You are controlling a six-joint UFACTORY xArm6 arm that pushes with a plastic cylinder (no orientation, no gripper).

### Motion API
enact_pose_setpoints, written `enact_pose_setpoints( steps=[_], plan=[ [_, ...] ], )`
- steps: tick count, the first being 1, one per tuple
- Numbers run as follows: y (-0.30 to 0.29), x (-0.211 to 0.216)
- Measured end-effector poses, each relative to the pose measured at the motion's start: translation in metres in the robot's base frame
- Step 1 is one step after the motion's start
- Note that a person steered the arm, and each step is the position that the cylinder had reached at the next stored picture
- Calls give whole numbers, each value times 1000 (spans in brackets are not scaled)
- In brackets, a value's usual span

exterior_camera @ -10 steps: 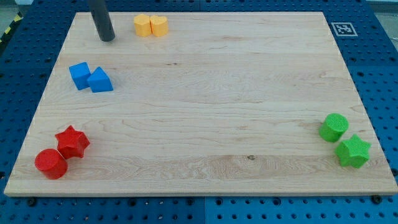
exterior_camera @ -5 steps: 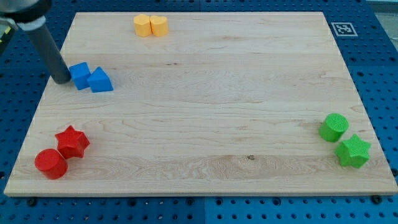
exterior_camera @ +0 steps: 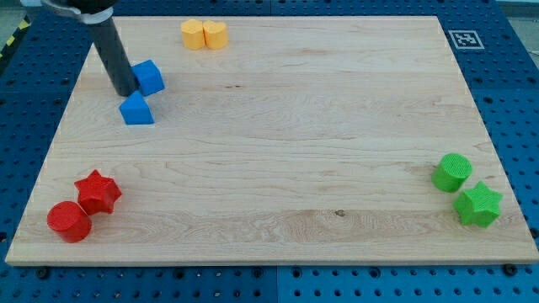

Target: Push the blue cube below the yellow hexagon

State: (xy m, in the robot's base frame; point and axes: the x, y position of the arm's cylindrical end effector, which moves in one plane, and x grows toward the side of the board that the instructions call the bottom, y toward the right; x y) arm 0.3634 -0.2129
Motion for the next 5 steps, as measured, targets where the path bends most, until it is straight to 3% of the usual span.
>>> enact_pose_setpoints(
  steps=[2,4,5],
  plan=[
    [38,-22],
    [110,-9],
    [114,-28]
  ],
)
